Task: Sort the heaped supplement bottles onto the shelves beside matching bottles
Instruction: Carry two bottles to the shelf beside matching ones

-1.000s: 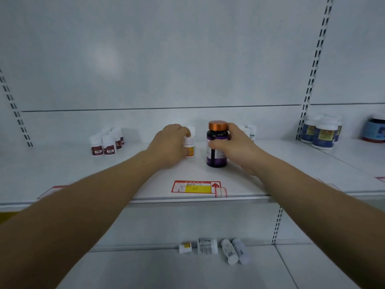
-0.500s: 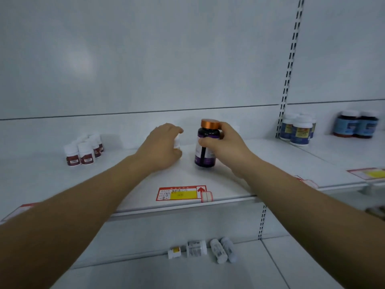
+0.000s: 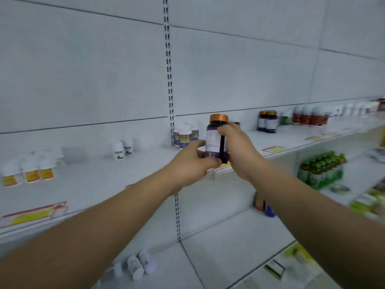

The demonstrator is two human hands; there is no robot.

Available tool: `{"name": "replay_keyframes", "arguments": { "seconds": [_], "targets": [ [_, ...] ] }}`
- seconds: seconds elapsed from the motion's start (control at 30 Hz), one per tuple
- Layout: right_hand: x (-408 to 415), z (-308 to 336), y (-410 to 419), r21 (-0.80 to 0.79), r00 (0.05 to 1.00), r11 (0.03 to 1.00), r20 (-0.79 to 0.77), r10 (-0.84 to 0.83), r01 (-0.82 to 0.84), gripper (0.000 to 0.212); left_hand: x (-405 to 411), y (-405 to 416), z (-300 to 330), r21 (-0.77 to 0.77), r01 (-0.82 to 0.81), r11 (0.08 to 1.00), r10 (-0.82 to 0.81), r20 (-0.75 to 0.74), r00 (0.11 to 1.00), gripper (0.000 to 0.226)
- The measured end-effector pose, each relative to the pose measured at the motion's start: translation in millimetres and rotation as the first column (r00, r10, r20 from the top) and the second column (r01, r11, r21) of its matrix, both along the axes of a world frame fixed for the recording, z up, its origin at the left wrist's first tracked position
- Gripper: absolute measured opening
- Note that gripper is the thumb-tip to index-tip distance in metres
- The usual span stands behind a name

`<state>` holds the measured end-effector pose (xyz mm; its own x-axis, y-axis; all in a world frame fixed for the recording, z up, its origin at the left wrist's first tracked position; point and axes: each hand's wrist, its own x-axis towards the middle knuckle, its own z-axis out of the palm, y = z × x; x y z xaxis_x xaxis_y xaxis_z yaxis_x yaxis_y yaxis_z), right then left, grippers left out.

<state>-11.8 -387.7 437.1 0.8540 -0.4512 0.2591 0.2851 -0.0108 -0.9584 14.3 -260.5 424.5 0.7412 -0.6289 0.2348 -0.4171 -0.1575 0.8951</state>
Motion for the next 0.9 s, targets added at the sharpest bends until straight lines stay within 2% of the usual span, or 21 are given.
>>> {"name": "replay_keyframes", "arguments": {
  "seconds": [0.07,0.2,0.27,0.33,0.43,0.5,0.57,0.7,0.77,0.83,0.9],
  "targets": [
    [-32.4,-4.7,-62.3,0.019,0.998,0.998,-0.017,-0.056,0.056,0.02,-26.5,-67.2,-3.6,-0.016,0.078,0.997,-0.079,-0.033,0.996,0.048],
    [-102.2,-13.3,-186.5,-0.138,0.973,0.965,-0.029,-0.227,0.221,0.027,-81.7,-201.4,-12.3,-0.028,0.229,0.973,-0.231,-0.094,0.968,0.039],
    [-134.8,-13.8,-240.1,-0.141,0.956,0.949,-0.039,-0.291,0.283,0.022,-106.3,-258.2,-14.7,-0.022,0.269,0.963,-0.27,-0.099,0.958,0.035],
    [-158.8,-12.3,-289.6,-0.116,0.943,0.94,-0.046,-0.329,0.322,0.027,-123.2,-308.4,-14.9,-0.025,0.311,0.95,-0.312,-0.104,0.944,0.027],
    [-176.3,-12.4,-352.7,-0.129,0.937,0.932,-0.053,-0.346,0.338,0.03,-131.7,-370.6,-15.4,-0.007,0.367,0.93,-0.366,-0.092,0.926,0.033],
    [-175.6,-13.6,-387.9,-0.132,0.936,0.932,-0.062,-0.347,0.337,0.022,-126.3,-404.7,-16.1,0.008,0.372,0.928,-0.37,-0.085,0.925,0.037],
    [-166.6,-14.0,-417.5,-0.129,0.937,0.934,-0.067,-0.343,0.332,0.015,-113.7,-433.5,-18.0,0.024,0.365,0.931,-0.362,-0.084,0.929,0.032],
    [-125.2,-12.8,-469.7,-0.111,0.957,0.955,-0.064,-0.282,0.275,0.026,-68.7,-484.7,-23.8,0.035,0.33,0.943,-0.328,-0.067,0.942,0.035],
    [-95.1,-12.3,-494.7,-0.132,0.967,0.961,-0.047,-0.249,0.241,0.021,-39.7,-506.7,-23.5,0.041,0.288,0.957,-0.286,-0.052,0.957,0.045],
    [-61.5,-10.5,-519.4,-0.155,0.975,0.965,-0.039,-0.219,0.211,0.016,-10.2,-523.9,-17.8,0.092,0.232,0.968,-0.232,-0.012,0.973,0.054],
    [-27.4,-7.9,-541.5,-0.198,0.985,0.968,-0.048,-0.167,0.155,0.022,19.7,-535.0,-12.3,0.203,0.136,0.97,-0.158,0.095,0.983,0.057]
  ]
}}
